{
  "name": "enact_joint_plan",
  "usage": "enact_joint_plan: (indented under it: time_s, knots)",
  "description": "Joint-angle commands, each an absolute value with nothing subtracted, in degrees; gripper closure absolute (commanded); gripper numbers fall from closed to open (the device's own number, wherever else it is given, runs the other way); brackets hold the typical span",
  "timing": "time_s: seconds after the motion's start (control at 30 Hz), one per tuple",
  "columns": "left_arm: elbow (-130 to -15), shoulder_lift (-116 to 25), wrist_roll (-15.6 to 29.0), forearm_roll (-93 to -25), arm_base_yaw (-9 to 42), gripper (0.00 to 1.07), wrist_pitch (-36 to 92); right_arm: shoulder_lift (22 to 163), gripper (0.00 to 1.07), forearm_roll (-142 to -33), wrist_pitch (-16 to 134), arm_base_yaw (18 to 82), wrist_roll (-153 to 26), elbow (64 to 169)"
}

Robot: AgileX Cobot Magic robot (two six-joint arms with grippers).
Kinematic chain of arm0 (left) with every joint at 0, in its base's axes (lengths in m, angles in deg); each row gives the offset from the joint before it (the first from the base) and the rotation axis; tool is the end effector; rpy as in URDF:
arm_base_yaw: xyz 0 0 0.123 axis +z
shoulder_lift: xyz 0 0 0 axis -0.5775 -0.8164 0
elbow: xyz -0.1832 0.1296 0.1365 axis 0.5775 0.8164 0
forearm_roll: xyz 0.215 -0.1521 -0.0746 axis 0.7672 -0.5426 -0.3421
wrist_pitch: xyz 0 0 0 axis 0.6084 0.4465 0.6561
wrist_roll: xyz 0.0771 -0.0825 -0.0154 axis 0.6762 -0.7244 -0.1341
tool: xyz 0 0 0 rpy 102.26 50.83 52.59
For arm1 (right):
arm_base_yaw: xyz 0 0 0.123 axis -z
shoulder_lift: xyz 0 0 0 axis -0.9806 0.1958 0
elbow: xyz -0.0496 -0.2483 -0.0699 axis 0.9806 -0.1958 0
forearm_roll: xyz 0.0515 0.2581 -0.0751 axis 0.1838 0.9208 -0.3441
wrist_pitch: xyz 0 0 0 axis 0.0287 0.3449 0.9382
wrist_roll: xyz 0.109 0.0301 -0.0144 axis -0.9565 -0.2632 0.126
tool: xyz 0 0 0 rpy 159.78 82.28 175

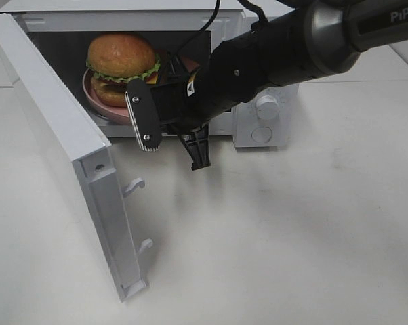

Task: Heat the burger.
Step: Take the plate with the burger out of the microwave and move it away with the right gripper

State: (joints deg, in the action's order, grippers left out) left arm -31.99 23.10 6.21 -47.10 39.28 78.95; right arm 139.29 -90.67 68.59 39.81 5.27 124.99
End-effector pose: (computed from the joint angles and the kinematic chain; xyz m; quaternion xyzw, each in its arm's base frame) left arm 0.0534 -0.0013 0.2818 -0.0039 0.8530 0.0086 0.5218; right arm 0.3657 0.2943 0.1293 -0.7672 0.4860 -0.1374 0.3955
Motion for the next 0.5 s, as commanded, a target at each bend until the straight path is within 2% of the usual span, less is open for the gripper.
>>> enact_joint_plan:
  time_s: [0.03,0.5]
  knots:
    - [-31.81,23.50,5.92,-46.98,39.57,0.06,78.14,136.08,1.07,-88.20,64.57,39.98,8.59,122.81]
    - [-31.81,23.50,5.92,-46.98,39.57,0.06,78.14,129.89,1.07,-88.09,64.00,39.98,9.85,115.65]
